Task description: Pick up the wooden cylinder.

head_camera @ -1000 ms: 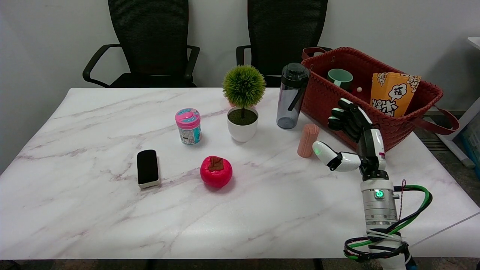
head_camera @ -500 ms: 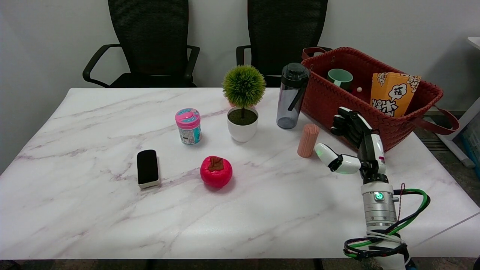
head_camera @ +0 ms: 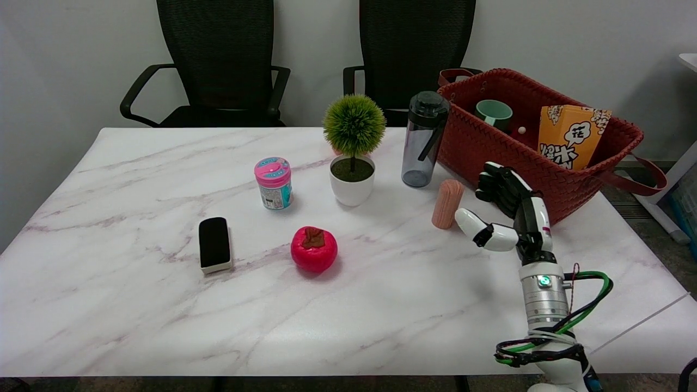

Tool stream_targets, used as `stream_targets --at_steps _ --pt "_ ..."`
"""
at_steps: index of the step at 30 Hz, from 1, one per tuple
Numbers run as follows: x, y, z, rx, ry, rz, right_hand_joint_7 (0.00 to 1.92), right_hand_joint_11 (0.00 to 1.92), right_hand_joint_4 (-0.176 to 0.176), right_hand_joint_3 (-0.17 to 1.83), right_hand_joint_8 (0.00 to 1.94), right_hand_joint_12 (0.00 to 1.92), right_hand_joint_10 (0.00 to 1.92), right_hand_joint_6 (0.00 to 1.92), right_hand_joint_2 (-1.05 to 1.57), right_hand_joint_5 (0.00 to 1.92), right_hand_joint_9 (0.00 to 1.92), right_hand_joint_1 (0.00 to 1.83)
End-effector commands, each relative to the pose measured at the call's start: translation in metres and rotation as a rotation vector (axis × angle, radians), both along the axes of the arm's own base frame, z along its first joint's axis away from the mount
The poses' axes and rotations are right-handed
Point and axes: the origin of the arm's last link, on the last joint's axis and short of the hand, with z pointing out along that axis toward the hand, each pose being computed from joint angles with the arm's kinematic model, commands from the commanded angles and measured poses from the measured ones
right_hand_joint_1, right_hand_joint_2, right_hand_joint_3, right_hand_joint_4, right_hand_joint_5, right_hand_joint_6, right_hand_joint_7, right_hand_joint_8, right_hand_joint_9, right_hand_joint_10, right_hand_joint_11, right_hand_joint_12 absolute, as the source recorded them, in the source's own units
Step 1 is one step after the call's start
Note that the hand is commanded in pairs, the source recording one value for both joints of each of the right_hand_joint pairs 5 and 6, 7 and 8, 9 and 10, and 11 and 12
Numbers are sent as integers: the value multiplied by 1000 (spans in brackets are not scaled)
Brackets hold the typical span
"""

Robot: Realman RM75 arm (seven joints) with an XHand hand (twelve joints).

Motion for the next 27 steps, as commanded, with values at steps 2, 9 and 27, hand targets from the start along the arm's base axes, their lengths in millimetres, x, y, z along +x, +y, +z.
stream_targets --at_steps 2,9,27 --pt "-10 -24 6 38 -39 -45 555 614 0 910 555 614 544 507 87 507 544 1035" --pt "-9 -29 7 39 -36 -44 552 610 0 918 552 610 536 530 81 530 536 1036" --pt "-14 -39 10 55 -48 -83 550 596 0 929 550 596 528 542 68 542 528 1034"
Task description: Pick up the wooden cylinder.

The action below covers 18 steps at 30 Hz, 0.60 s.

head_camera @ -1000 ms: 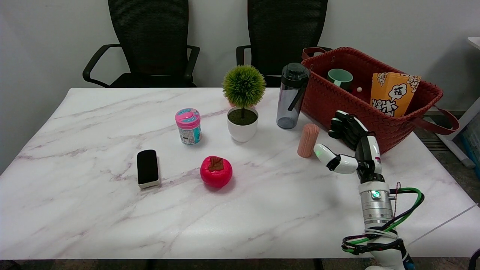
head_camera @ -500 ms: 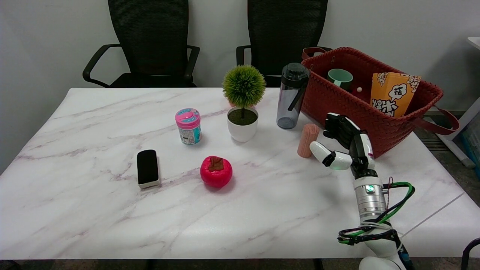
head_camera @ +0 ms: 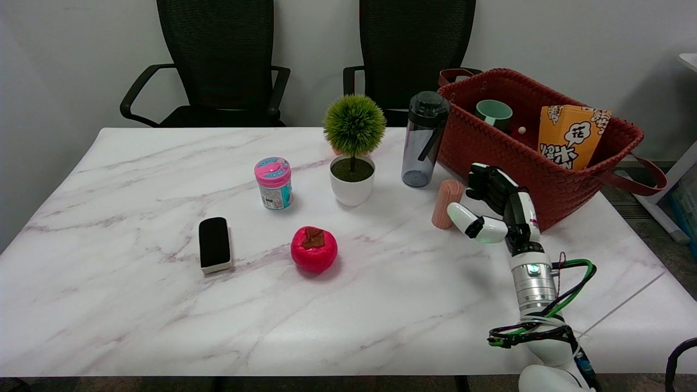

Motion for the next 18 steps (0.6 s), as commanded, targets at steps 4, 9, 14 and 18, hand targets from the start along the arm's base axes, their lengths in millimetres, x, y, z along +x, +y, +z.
stream_targets --at_steps 4,9,14,18 --pt "-8 -20 5 38 -56 -42 546 589 0 938 546 589 518 550 49 550 518 1035" --pt "-11 -29 8 53 -96 -33 547 584 0 944 547 584 513 551 36 551 513 1034" --pt "-9 -40 6 72 -99 -41 547 583 0 944 547 583 512 550 30 550 512 1035" --pt "-8 -46 4 88 -99 -53 547 582 0 943 547 582 512 545 11 545 512 1040"
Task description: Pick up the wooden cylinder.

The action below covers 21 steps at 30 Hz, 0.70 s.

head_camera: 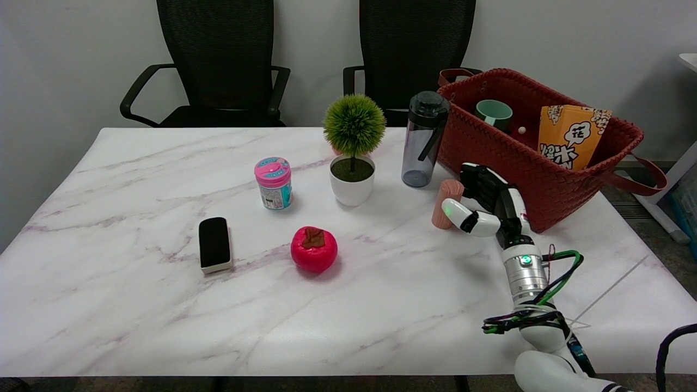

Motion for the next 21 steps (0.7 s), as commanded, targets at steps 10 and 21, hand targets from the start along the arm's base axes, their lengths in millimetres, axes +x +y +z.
stream_targets --at_steps 10,21 --pt "-1 -40 -3 85 -62 -39 545 577 0 932 545 577 511 542 3 542 511 1041" --pt "-4 -51 2 85 -86 -47 545 574 0 926 545 574 510 541 -1 541 510 1042"
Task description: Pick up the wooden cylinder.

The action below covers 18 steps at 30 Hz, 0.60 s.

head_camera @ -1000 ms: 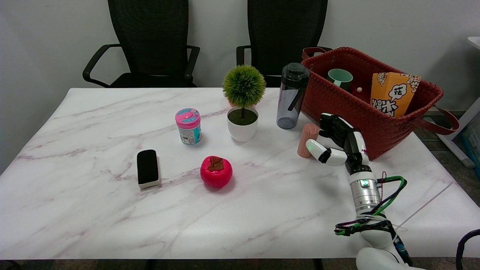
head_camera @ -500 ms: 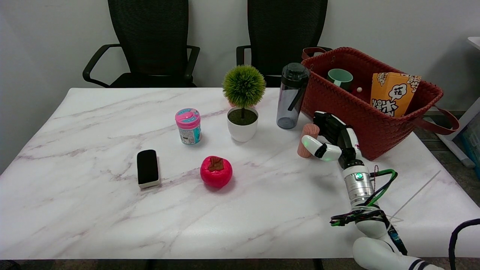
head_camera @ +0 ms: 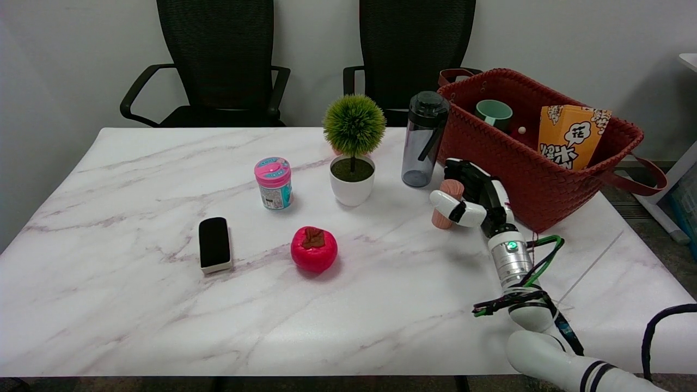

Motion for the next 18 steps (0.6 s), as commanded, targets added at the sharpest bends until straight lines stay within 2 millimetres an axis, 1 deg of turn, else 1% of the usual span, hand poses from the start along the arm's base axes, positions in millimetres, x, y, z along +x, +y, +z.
stream_targets --at_steps 1,7,18 --pt "-3 -20 3 25 -40 -20 545 573 0 926 545 573 510 540 -1 540 510 1042" --pt "-5 -23 5 26 -35 -38 544 571 0 923 544 571 509 542 -1 542 509 1042" --pt "-6 -33 -5 59 -39 -53 543 567 0 920 543 567 507 551 2 551 507 1042"
